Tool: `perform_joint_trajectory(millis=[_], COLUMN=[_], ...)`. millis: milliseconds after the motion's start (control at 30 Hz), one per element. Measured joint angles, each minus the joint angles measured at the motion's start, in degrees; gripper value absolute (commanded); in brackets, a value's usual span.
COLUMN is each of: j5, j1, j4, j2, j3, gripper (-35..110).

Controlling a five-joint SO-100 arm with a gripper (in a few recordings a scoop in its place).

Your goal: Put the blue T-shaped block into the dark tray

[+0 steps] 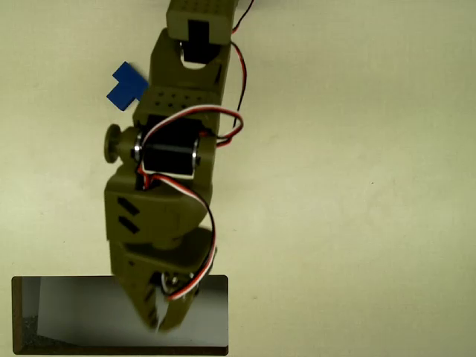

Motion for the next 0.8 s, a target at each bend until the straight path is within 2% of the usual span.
perform_joint_trajectory(millis=[67,133,267,333,500,700,800], j5=[-4.83,-12.13,-30.94,-40.08,-60.82,-90.7,-98.0], j1=[1.14,2.9,7.21,10.2,17.49,30.32,33.31], j4=[6.94,9.14,5.1,1.93,-5.45,-24.87,-33.75], j2=[6.68,14.5,31.55,38.67,51.94,58.62,58.62], j3=[15.56,33.05,67.68,78.84,97.12,115.14,120.41], gripper=[0,0,0,0,0,0,0])
